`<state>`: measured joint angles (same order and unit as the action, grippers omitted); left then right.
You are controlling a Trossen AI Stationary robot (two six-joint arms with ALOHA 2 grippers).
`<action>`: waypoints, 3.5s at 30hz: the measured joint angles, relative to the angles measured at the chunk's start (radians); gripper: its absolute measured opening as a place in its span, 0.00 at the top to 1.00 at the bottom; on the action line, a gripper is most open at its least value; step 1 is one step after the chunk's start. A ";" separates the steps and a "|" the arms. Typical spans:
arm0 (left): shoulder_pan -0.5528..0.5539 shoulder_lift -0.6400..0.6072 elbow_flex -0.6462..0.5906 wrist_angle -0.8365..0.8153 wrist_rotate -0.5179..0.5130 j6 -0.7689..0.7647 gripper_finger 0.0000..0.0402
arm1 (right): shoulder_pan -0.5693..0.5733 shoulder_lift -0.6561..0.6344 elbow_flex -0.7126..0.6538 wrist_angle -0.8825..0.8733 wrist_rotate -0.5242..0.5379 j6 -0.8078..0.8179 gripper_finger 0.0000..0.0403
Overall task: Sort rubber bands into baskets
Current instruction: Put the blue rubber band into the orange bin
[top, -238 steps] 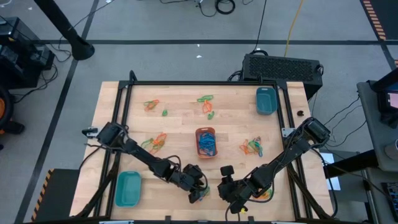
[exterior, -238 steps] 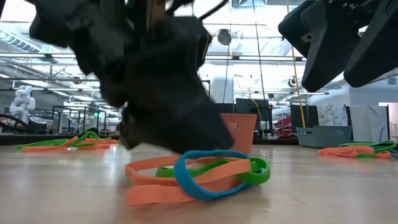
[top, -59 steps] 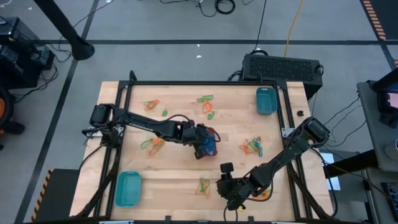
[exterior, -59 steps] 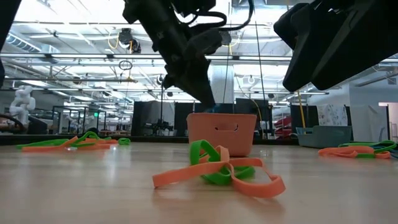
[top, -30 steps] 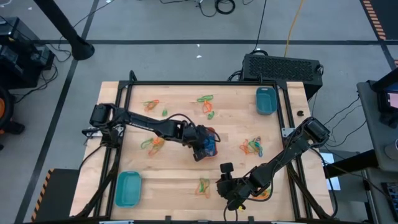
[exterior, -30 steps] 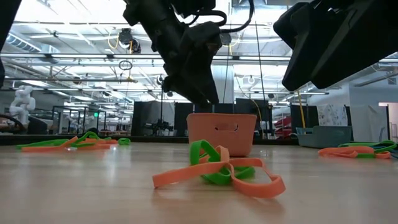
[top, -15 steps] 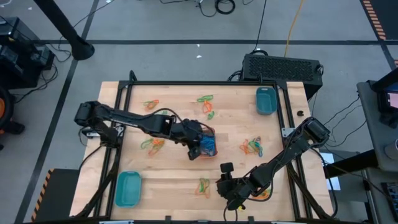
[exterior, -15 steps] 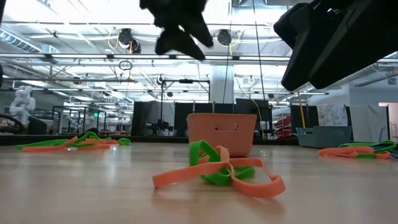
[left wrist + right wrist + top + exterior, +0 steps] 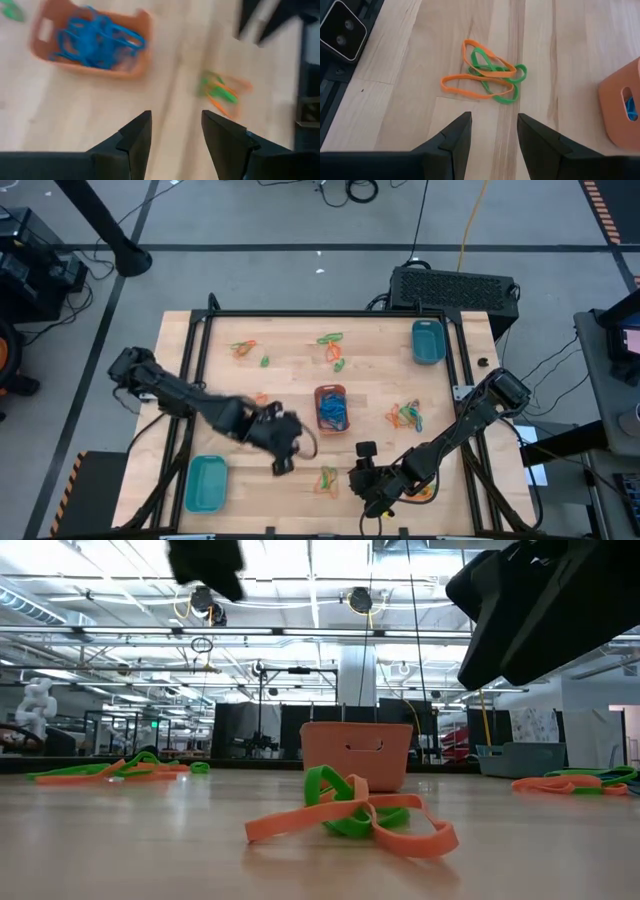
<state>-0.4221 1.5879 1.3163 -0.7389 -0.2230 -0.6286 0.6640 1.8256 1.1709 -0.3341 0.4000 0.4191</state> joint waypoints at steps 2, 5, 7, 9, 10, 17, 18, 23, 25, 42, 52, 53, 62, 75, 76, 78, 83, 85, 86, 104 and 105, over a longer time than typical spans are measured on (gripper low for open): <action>-0.053 0.000 0.000 -0.030 -0.021 -0.039 0.55 | 0.000 0.000 0.000 0.008 0.000 0.000 0.63; -0.125 0.000 0.000 -0.081 -0.072 -0.114 0.55 | 0.000 0.000 0.000 0.016 0.000 0.000 0.63; -0.167 0.000 0.000 -0.131 -0.103 -0.181 0.55 | 0.000 0.000 0.000 0.017 -0.001 0.007 0.63; -0.206 0.000 0.000 -0.177 -0.122 -0.250 0.55 | 0.000 0.000 0.000 0.017 -0.001 0.015 0.63; -0.224 0.000 0.000 -0.198 -0.123 -0.285 0.55 | 0.000 0.000 0.000 0.017 -0.001 0.015 0.63; -0.347 0.000 -0.001 -0.251 -0.148 -0.464 0.55 | 0.000 0.000 0.000 0.009 -0.009 0.017 0.63; -0.360 0.001 -0.001 -0.250 -0.172 -0.465 0.55 | 0.000 0.000 0.000 -0.007 -0.010 0.028 0.63; -0.392 0.015 -0.026 -0.218 -0.410 -0.432 0.55 | -0.005 -0.067 0.035 -0.329 0.012 0.169 0.63; -0.377 0.014 -0.057 -0.163 -0.476 -0.394 0.55 | -0.014 -0.109 0.056 -0.465 0.039 0.210 0.63; -0.050 -0.145 -0.597 0.532 -0.353 0.103 0.55 | -0.235 -0.252 -0.052 -1.069 -0.306 0.612 0.63; -0.009 -0.376 -0.835 1.231 -0.165 0.494 0.55 | -0.208 -0.294 -0.343 -0.765 -0.430 0.637 0.63; -0.002 -0.392 -0.835 1.258 -0.164 0.547 0.55 | -0.202 -0.310 -0.363 -0.751 -0.435 0.657 0.63; 0.221 -0.458 -0.835 1.377 0.018 0.743 0.55 | -0.188 -0.580 -0.557 -0.549 -0.373 0.851 0.63; 0.476 -0.416 -0.835 1.413 0.395 0.695 0.55 | -0.239 -0.661 -0.710 -0.289 -0.349 0.884 0.63; 0.479 -0.416 -0.835 1.414 0.399 0.702 0.55 | -0.239 -0.659 -0.710 -0.281 -0.351 0.882 0.63; 0.482 -0.416 -0.835 1.413 0.399 0.717 0.55 | -0.239 -0.649 -0.710 -0.292 -0.346 0.905 0.64; 0.483 -0.416 -0.835 1.409 0.400 0.733 0.55 | -0.239 -0.620 -0.705 -0.341 -0.332 0.949 0.74; 0.484 -0.416 -0.835 1.407 0.405 0.743 0.55 | -0.240 -0.615 -0.706 -0.341 -0.316 0.953 0.81; 0.484 -0.416 -0.835 1.407 0.406 0.748 0.55 | -0.242 -0.615 -0.706 -0.335 -0.312 0.952 0.84; 0.522 -0.416 -0.835 1.420 0.479 0.767 0.55 | -0.259 -0.616 -0.345 -0.538 -0.307 0.746 1.00; 0.522 -0.416 -0.835 1.423 0.481 0.767 0.55 | -0.259 -0.616 -0.317 -0.554 -0.294 0.738 1.00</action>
<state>0.0997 1.1721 0.4812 0.6843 0.2581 0.1383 0.4049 1.2091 0.8539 -0.8882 0.1058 1.1570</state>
